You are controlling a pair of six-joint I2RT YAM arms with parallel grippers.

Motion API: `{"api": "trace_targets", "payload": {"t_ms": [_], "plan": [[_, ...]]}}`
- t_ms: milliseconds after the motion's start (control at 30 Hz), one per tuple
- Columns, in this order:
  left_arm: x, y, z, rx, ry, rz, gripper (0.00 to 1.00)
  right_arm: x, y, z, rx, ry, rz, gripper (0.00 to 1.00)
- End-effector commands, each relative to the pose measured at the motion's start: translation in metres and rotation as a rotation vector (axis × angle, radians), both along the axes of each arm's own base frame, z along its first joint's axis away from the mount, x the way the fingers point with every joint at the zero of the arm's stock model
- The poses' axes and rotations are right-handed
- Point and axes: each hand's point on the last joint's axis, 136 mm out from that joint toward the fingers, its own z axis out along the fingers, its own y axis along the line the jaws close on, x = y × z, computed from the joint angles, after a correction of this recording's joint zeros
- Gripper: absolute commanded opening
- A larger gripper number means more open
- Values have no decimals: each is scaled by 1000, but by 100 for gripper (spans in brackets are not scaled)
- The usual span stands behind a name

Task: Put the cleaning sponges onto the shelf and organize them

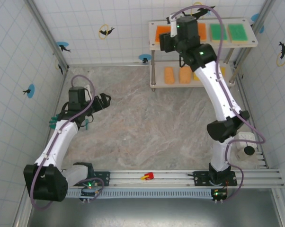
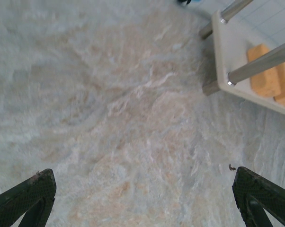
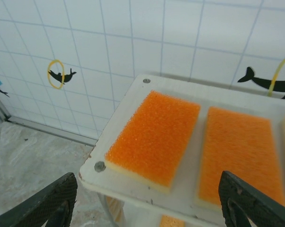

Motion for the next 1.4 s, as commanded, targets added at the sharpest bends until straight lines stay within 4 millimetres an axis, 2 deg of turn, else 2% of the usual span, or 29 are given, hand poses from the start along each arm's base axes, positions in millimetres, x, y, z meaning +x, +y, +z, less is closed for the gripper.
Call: {"api": "trace_targets", "payload": {"t_ms": [0, 67, 167, 300, 400, 500, 733, 900, 1200, 1367], "plan": [[3, 11, 27, 79, -76, 13, 97, -34, -23, 19, -38, 15, 42, 80], [5, 15, 37, 96, -120, 27, 97, -47, -31, 13, -74, 40, 74, 81], [7, 17, 57, 103, -233, 33, 97, -59, -46, -7, -113, 97, 93, 81], [6, 23, 93, 123, -392, 63, 97, -71, -74, -39, -126, 151, 48, 82], [4, 28, 111, 149, -463, 83, 97, -78, -91, -67, -98, 159, 20, 83], [7, 34, 119, 181, -499, 109, 97, -85, -102, -100, -58, 141, -5, 83], [16, 40, 118, 250, -559, 122, 97, -107, -117, -183, -22, 164, -28, 84], [21, 53, 105, 285, -564, 196, 97, -111, -130, -229, -56, 199, -77, 85], [30, 60, 60, 332, -472, 217, 97, -100, -145, -274, -120, 176, -125, 88], [39, 54, 48, 319, -454, 191, 97, -89, -158, -295, -132, 196, -154, 91]]}}
